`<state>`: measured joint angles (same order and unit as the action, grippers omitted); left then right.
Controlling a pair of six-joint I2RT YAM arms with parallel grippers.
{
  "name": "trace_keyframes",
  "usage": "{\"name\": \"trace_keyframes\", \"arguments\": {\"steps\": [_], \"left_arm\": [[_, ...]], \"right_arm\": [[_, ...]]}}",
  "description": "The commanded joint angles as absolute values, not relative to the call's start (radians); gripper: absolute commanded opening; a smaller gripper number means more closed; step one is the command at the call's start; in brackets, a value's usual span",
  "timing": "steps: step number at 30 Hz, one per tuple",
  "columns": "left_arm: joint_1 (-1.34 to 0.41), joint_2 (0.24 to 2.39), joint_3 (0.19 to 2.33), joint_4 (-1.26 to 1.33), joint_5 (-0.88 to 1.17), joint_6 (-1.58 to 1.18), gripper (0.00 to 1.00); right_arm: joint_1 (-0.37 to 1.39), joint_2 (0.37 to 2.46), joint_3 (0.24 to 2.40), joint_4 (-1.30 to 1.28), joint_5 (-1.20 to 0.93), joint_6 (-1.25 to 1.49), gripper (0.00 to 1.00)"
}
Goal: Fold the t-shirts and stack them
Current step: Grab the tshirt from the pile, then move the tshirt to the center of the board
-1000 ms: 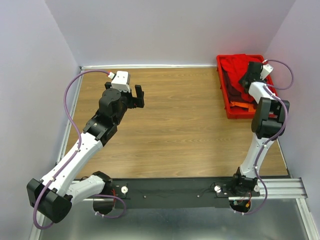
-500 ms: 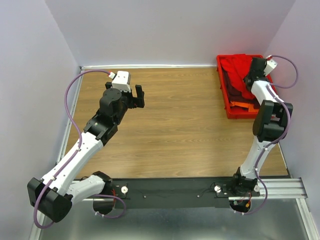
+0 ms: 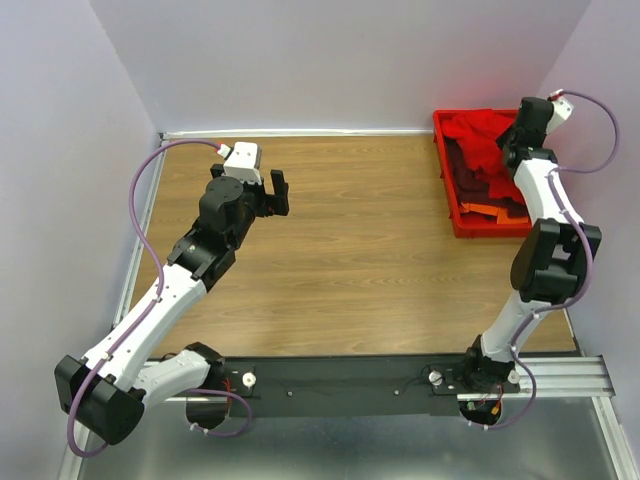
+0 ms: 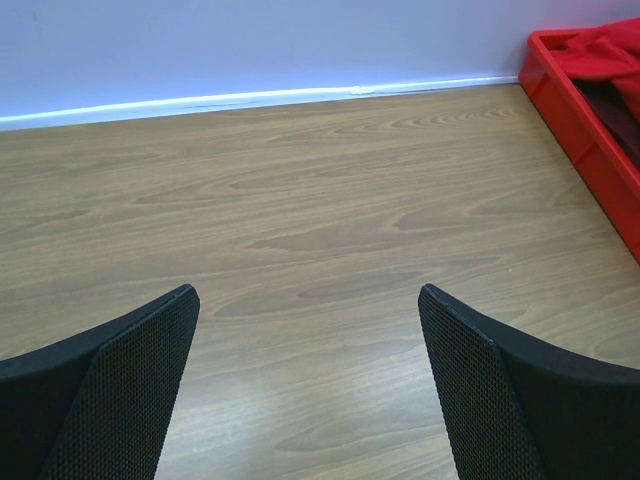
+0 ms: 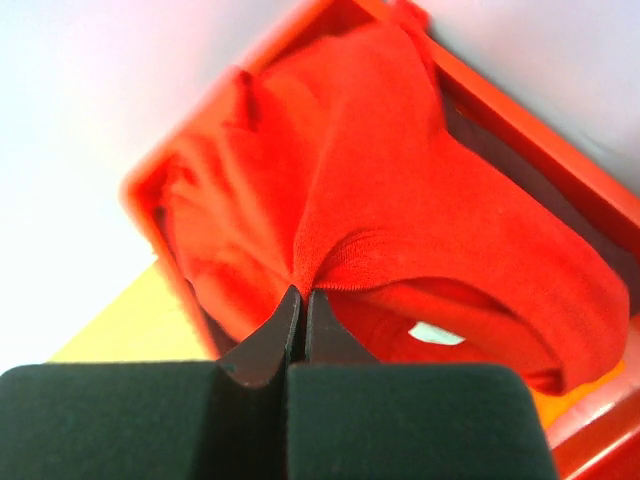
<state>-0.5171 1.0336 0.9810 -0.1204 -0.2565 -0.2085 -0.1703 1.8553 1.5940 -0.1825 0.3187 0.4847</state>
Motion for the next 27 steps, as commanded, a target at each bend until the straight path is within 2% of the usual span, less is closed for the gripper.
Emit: {"name": "trace_keyframes", "arguments": {"steps": [1, 5, 8, 18, 22, 27], "left_arm": [[-0.511, 1.031, 0.977, -0.11, -0.284, -0.198, 0.98], [-0.509, 1.028, 0.977, -0.109, -0.285, -0.201, 0.98], [-0.503, 1.029, 0.979, -0.11, -0.276, -0.204, 0.98], [-0.427, 1.022, 0.979, -0.117, -0.259, -0.244, 0.97], [-0.402, 1.005, 0.974, -0.114, -0.281, -0.259, 0.96], [-0.396, 0.974, 0.963, -0.104, -0.307, -0.264, 0.95]], "right_arm": [[-0.157, 1.747, 1.669, -0.193, 0.187, 0.425, 0.0], [-0.085, 1.686, 1.73, -0.198, 0.114, 0.381, 0.0], [0.036, 1.657, 1.795, -0.201, 0.121, 0.328, 0.0], [0.535, 1.735, 2.123, -0.215, 0.08, 0.219, 0.0], [0.612, 1.79, 2.273, -0.215, 0.035, 0.227, 0.0], [0.612, 1.793, 2.231, -0.216, 0.121, 0.229, 0.0]]}}
